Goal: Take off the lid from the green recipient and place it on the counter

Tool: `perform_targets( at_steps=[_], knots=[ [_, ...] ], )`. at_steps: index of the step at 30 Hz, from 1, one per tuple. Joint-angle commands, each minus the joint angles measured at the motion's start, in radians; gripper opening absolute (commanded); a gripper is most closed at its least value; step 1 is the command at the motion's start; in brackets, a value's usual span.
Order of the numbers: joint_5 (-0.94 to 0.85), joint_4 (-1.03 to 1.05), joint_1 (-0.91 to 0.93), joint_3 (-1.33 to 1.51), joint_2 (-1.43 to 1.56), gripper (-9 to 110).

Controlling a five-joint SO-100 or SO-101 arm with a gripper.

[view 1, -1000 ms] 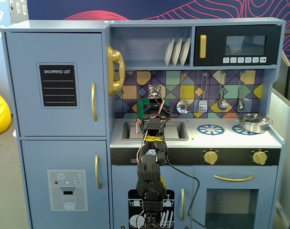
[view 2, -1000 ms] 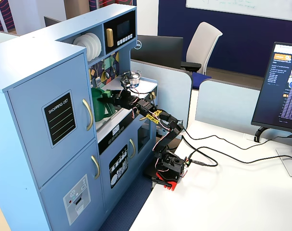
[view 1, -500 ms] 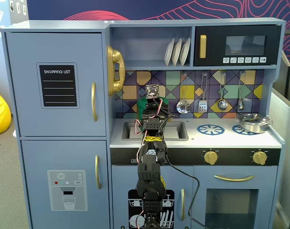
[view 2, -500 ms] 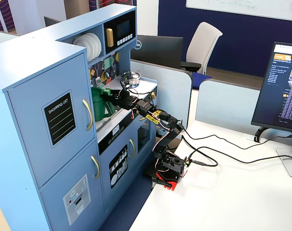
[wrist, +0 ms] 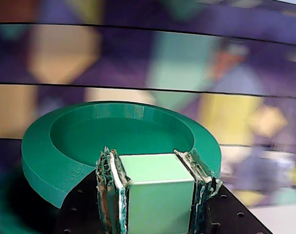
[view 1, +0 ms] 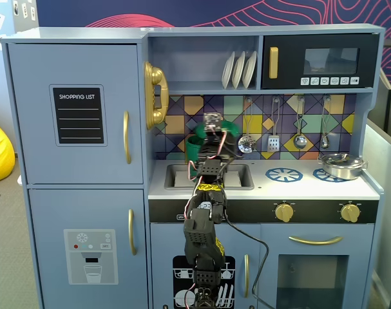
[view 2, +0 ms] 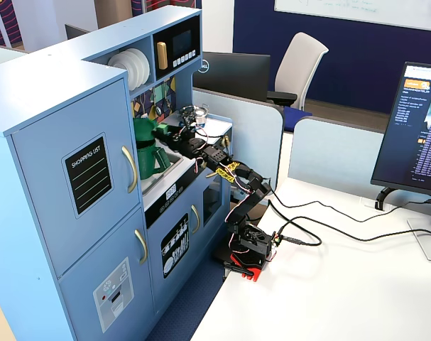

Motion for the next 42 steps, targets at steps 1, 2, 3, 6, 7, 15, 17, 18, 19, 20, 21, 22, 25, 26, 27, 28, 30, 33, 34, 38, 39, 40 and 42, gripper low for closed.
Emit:
perform_targets(
  at_steps=[1,2,3,6,7,15,17,18,19,20,21,22,25,26,27,28,30,33,34,38,39,40,42],
  knots=[
    [0.012,-0.038,0.114,-0.029,0.087,0],
    [0.012,-0.037,0.140,-0.029,0.087,0],
    [0.012,-0.037,0.167,-0.028,0.089,0],
    [0.021,-0.037,0.249,-0.015,0.089,0],
    [0.028,-0.037,0.276,-0.006,0.089,0],
    [0.040,-0.130,0.413,0.084,0.026,0],
    [0.040,-0.156,0.420,0.106,0.005,0],
    [0.044,-0.166,0.423,0.118,-0.003,0],
    [0.043,-0.176,0.425,0.133,-0.012,0],
    [0.037,-0.199,0.426,0.152,-0.023,0],
    [0.034,-0.229,0.426,0.172,-0.035,0],
    [0.034,-0.249,0.428,0.186,-0.051,0],
    [0.031,-0.276,0.430,0.204,-0.095,0],
    [0.029,-0.287,0.430,0.210,-0.110,0],
    [0.031,-0.304,0.431,0.218,-0.127,0],
    [0.029,-0.324,0.433,0.225,-0.144,0],
    [0.031,-0.347,0.436,0.238,-0.173,0],
    [0.035,-0.374,0.437,0.245,-0.209,0],
    [0.037,-0.388,0.437,0.250,-0.219,0],
    [0.035,-0.436,0.431,0.270,-0.258,0],
    [0.035,-0.442,0.431,0.273,-0.267,0],
    [0.034,-0.449,0.431,0.278,-0.275,0],
    [0.040,-0.457,0.430,0.287,-0.281,0]
  ],
)
